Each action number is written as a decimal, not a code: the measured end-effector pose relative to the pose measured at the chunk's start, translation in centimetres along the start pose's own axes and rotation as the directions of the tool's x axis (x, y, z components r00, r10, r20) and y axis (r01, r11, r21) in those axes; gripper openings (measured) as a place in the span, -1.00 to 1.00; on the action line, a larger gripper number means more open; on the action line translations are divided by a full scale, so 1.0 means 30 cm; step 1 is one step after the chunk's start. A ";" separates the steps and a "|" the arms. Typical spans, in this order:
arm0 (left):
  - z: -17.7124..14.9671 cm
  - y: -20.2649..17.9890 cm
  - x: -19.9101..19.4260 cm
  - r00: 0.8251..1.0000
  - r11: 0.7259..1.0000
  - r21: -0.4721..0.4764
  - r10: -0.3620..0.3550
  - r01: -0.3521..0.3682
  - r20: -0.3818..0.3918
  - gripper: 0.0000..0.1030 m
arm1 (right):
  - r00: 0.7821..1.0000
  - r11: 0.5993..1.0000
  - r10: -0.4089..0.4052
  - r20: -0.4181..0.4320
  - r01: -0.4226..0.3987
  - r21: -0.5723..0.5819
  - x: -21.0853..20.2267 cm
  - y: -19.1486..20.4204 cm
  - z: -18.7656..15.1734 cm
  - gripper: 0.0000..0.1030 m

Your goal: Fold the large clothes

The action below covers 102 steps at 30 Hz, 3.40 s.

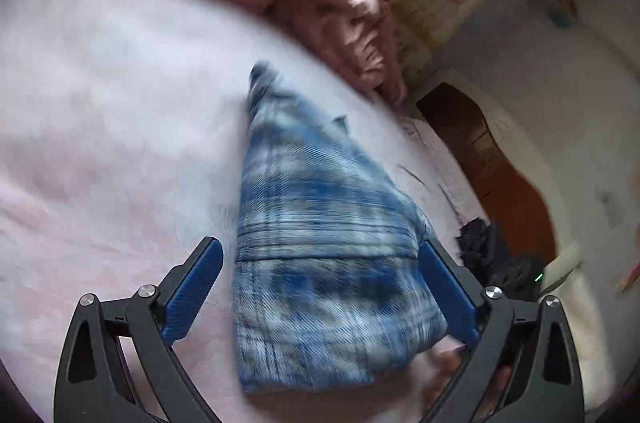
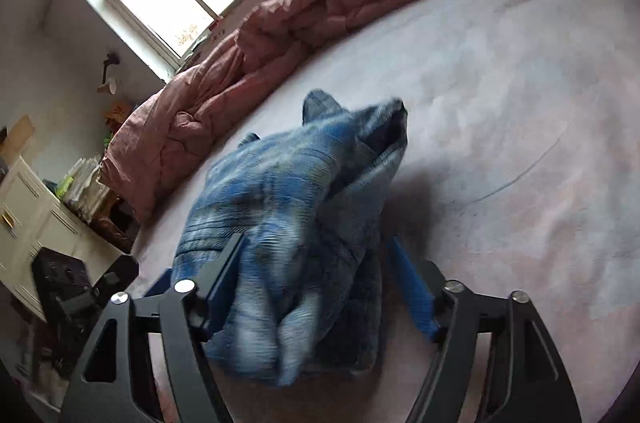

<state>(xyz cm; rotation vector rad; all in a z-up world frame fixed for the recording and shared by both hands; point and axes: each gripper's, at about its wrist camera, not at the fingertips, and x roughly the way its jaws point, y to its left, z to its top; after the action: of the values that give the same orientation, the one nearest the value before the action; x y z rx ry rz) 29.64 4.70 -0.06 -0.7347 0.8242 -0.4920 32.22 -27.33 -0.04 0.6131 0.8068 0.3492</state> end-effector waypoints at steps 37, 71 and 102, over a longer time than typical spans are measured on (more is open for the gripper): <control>-0.207 -1.754 0.568 0.757 0.621 0.441 -0.588 0.649 -0.285 -0.12 | 0.597 0.907 -0.390 0.701 0.379 0.182 -1.529 -0.229 0.347 -0.19; -0.333 -1.396 0.372 0.903 0.525 0.850 -0.383 0.038 0.196 1.00 | 0.424 0.769 -0.575 0.700 0.571 0.286 -1.484 -0.418 0.147 0.55; -0.387 -0.977 0.667 0.922 0.500 0.858 -0.269 -0.114 0.279 0.99 | 0.322 0.558 -0.728 0.605 0.791 0.251 -0.890 -0.443 -0.006 0.69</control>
<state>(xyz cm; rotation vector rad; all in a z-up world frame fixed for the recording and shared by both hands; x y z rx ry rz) 28.94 -31.97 6.95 0.1141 0.0782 -0.7361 15.57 -51.16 6.54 0.1561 0.2942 -0.7208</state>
